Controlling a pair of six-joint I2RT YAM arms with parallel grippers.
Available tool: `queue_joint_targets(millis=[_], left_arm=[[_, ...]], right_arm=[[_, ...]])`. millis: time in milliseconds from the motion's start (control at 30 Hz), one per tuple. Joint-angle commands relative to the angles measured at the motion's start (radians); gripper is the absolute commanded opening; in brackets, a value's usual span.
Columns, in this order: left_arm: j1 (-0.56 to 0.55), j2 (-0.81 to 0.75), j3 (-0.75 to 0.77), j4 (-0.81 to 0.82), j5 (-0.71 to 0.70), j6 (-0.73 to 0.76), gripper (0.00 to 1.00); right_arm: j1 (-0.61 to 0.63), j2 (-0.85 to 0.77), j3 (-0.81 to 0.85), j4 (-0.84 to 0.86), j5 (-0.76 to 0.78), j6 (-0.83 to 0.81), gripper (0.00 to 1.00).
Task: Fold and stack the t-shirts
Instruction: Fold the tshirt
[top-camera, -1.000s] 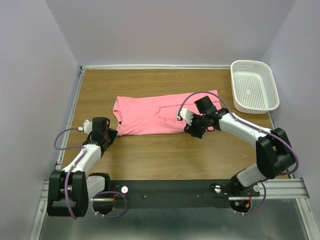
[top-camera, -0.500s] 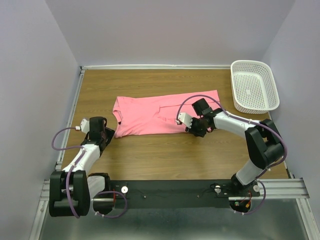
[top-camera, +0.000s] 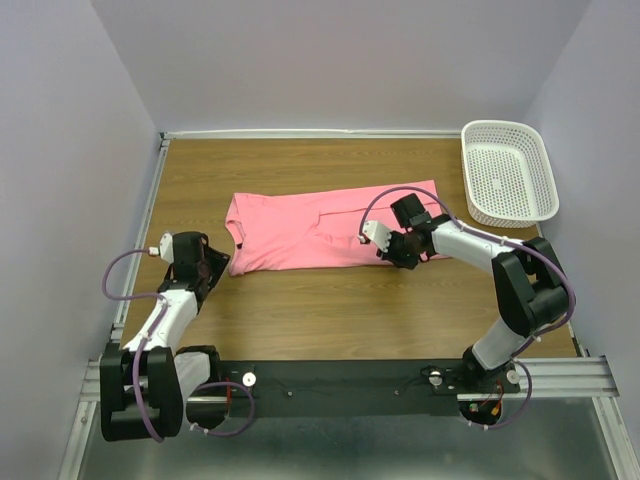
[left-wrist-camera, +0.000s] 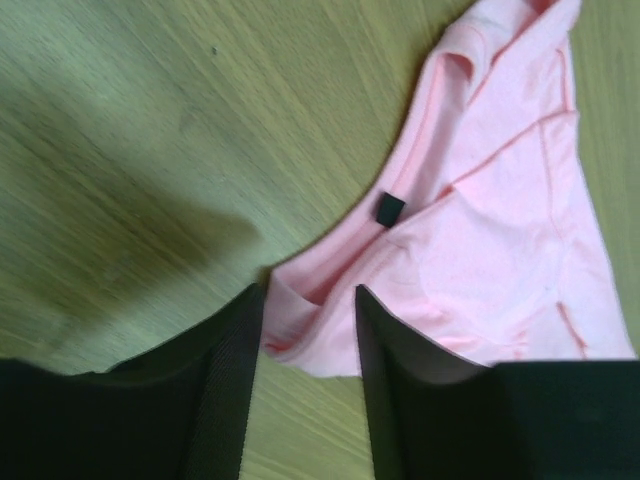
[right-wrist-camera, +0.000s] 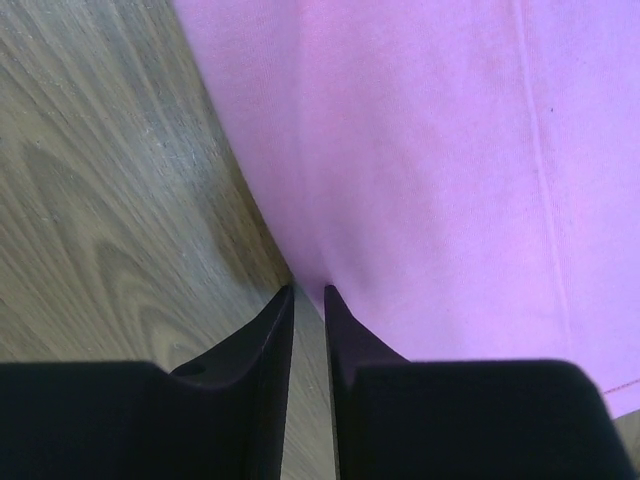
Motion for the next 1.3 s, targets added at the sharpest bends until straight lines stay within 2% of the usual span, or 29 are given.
queue_joint_targets(millis=[0, 200, 433, 733, 1267], left_arm=[[0.006, -0.039, 0.008, -0.019, 0.103, 0.055, 0.54], [0.006, -0.008, 0.052, -0.073, 0.088, 0.154, 0.54], [0.006, 0.114, 0.099, -0.078, 0.192, 0.257, 0.48], [0.005, 0.088, 0.115, -0.108, 0.211, 0.276, 0.39], [-0.014, 0.145, 0.129, -0.112, 0.226, 0.294, 0.35]], right_arm=[[-0.003, 0.0, -0.001, 0.01, -0.028, 0.006, 0.26], [-0.003, 0.01, 0.0, 0.009, -0.04, 0.012, 0.26], [-0.003, 0.017, -0.003, 0.009, -0.042, 0.014, 0.26], [-0.001, 0.03, 0.002, 0.01, -0.045, 0.015, 0.26], [-0.001, 0.037, 0.003, 0.009, -0.04, 0.022, 0.26]])
